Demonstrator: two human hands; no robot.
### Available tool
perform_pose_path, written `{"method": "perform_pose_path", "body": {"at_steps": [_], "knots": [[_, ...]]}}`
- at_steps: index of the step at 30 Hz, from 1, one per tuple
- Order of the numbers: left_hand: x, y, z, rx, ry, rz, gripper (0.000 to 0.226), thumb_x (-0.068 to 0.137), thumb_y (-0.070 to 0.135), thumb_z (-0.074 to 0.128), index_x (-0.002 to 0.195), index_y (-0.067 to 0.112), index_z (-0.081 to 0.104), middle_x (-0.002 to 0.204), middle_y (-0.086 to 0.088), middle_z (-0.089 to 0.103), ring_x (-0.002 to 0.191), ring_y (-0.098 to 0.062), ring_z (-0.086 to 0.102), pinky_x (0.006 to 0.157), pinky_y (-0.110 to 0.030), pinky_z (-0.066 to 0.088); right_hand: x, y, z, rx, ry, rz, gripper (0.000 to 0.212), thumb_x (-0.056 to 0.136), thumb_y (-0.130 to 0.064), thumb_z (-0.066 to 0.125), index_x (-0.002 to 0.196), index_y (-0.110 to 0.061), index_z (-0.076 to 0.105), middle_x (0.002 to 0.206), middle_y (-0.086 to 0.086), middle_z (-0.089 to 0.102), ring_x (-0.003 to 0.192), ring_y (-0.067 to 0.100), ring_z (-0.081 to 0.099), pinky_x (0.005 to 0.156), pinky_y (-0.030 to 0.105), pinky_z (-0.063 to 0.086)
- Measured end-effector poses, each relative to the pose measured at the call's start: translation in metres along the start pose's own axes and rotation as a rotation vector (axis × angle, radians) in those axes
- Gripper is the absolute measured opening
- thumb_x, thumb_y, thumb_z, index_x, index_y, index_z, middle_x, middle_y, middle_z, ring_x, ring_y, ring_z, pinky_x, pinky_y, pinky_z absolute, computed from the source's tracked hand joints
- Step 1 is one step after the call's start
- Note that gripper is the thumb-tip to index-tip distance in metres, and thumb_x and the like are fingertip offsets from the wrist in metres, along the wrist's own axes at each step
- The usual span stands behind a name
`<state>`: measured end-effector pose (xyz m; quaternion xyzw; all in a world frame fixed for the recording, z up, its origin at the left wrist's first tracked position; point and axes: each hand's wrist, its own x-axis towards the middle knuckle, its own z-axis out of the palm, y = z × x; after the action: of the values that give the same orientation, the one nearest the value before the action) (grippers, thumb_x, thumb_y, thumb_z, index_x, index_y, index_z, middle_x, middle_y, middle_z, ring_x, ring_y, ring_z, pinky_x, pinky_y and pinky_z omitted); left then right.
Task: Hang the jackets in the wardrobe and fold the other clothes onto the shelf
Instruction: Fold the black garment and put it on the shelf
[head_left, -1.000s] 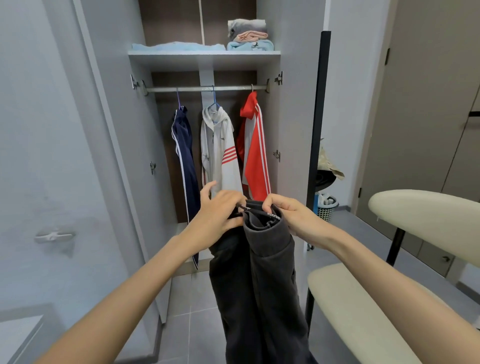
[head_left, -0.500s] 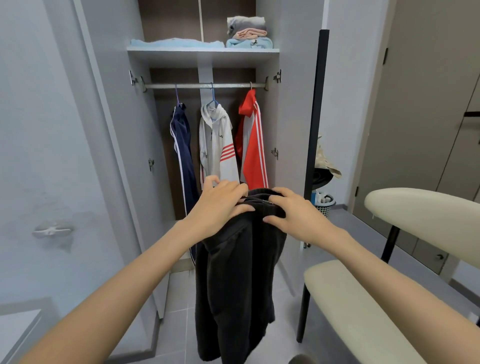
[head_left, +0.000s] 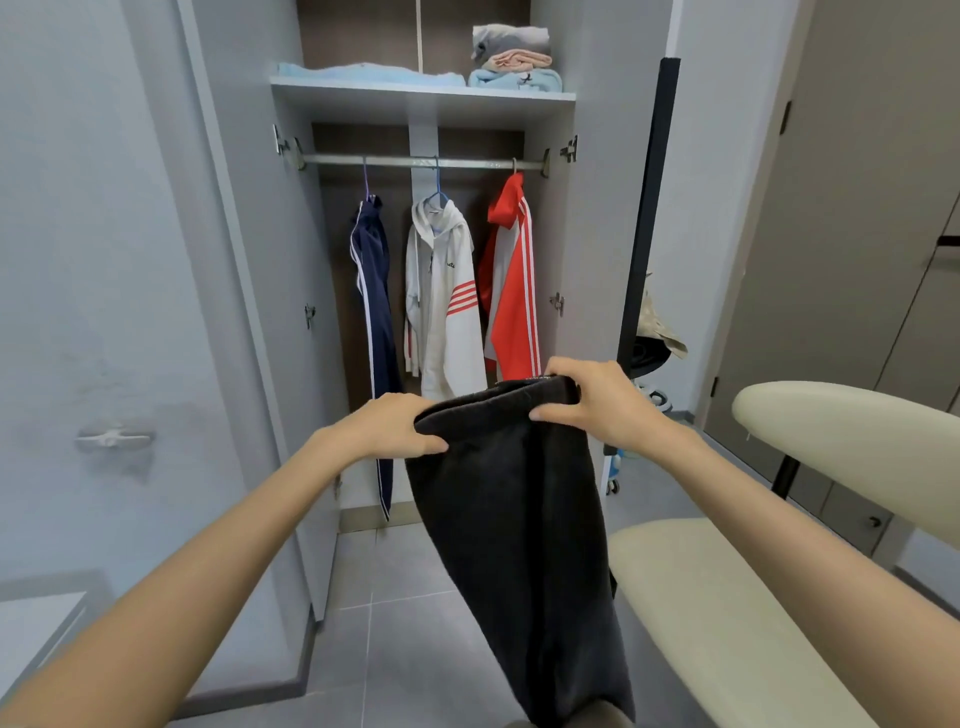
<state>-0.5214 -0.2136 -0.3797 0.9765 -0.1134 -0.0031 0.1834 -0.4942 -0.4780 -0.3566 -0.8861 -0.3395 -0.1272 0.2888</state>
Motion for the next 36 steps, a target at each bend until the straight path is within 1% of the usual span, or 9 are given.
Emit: {"method": "perform_pose_path", "body": {"at_steps": [4,7,11,13,17,23,29,33,36], "knots": [[0.003,-0.001,0.010,-0.190,-0.128,0.106,0.012,0.088,0.031,0.068,0.091,0.021,0.061,0.107,-0.002,0.059,0.106,-0.021,0.054,0.081,-0.026,0.044,-0.008,0.010,-0.003,-0.058,-0.007,-0.039,0.030,0.078,-0.027,0.079,0.074,-0.026,0.050,0.066,-0.013,0.052,0.061,-0.001,0.050,0.054,0.011,0.036],[0.005,-0.004,0.035,-0.123,-0.153,0.029,0.039,0.083,0.046,0.070,0.116,0.024,0.066,0.160,-0.004,0.007,0.147,-0.026,0.002,0.117,-0.048,0.019,-0.014,0.015,-0.007,-0.099,0.035,-0.095,0.035,0.077,-0.021,0.081,0.073,-0.027,0.046,0.064,-0.013,0.053,0.061,0.003,0.050,0.055,0.013,0.035],[0.006,0.013,0.074,-0.071,-0.074,0.019,0.041,0.077,0.055,0.072,0.112,0.033,0.069,0.156,0.002,-0.031,0.141,-0.032,-0.031,0.117,-0.057,-0.005,-0.023,0.018,-0.011,-0.123,0.080,-0.194,0.040,0.073,-0.007,0.081,0.071,-0.021,0.044,0.063,-0.016,0.046,0.064,0.003,0.046,0.059,0.012,0.034],[0.008,0.020,0.085,-0.072,-0.018,0.040,0.038,0.076,0.055,0.072,0.108,0.036,0.071,0.160,0.001,-0.018,0.145,-0.031,-0.021,0.116,-0.057,-0.005,-0.029,0.020,-0.013,-0.149,0.095,-0.219,0.040,0.073,-0.002,0.080,0.070,-0.017,0.043,0.063,-0.015,0.043,0.064,0.004,0.041,0.061,0.012,0.032],[0.012,0.022,0.080,-0.177,0.036,0.075,0.027,0.082,0.044,0.070,0.101,0.024,0.072,0.119,0.001,0.044,0.110,-0.020,0.047,0.095,-0.030,0.044,-0.038,0.027,-0.013,-0.186,0.131,-0.183,0.038,0.077,-0.001,0.076,0.071,-0.015,0.041,0.064,-0.014,0.041,0.066,0.009,0.036,0.061,0.018,0.030],[0.018,0.021,0.057,0.001,0.114,0.110,0.029,0.089,0.035,0.065,0.107,0.013,0.070,0.104,0.003,0.041,0.090,-0.009,0.042,0.081,-0.023,0.040,-0.039,0.041,-0.014,-0.438,-0.009,-0.109,0.033,0.086,-0.032,0.070,0.084,-0.024,0.038,0.074,-0.010,0.044,0.072,0.018,0.044,0.057,0.025,0.031],[0.011,0.027,0.028,0.180,0.193,0.272,0.020,0.094,0.025,0.060,0.103,0.010,0.069,0.103,0.003,0.040,0.095,-0.015,0.047,0.087,-0.028,0.044,-0.043,0.058,-0.006,-0.665,-0.118,0.031,0.050,0.077,-0.071,0.059,0.104,-0.031,0.044,0.078,-0.012,0.047,0.071,0.017,0.047,0.049,0.027,0.031],[0.006,0.024,0.015,0.166,0.180,0.320,0.018,0.092,0.023,0.062,0.105,0.013,0.070,0.106,0.003,0.044,0.098,-0.013,0.045,0.088,-0.026,0.044,-0.046,0.065,0.002,-0.119,-0.268,0.085,0.044,0.072,-0.052,0.077,0.083,-0.020,0.048,0.070,-0.007,0.052,0.066,0.017,0.048,0.056,0.031,0.039],[0.003,0.020,0.002,0.202,0.120,0.278,0.011,0.091,0.029,0.064,0.097,0.022,0.069,0.097,0.007,0.053,0.092,-0.009,0.052,0.076,-0.014,0.042,-0.047,0.059,0.006,0.178,-0.298,0.057,0.025,0.073,-0.032,0.084,0.070,-0.035,0.059,0.067,-0.020,0.057,0.064,-0.002,0.051,0.062,0.011,0.037]]}}
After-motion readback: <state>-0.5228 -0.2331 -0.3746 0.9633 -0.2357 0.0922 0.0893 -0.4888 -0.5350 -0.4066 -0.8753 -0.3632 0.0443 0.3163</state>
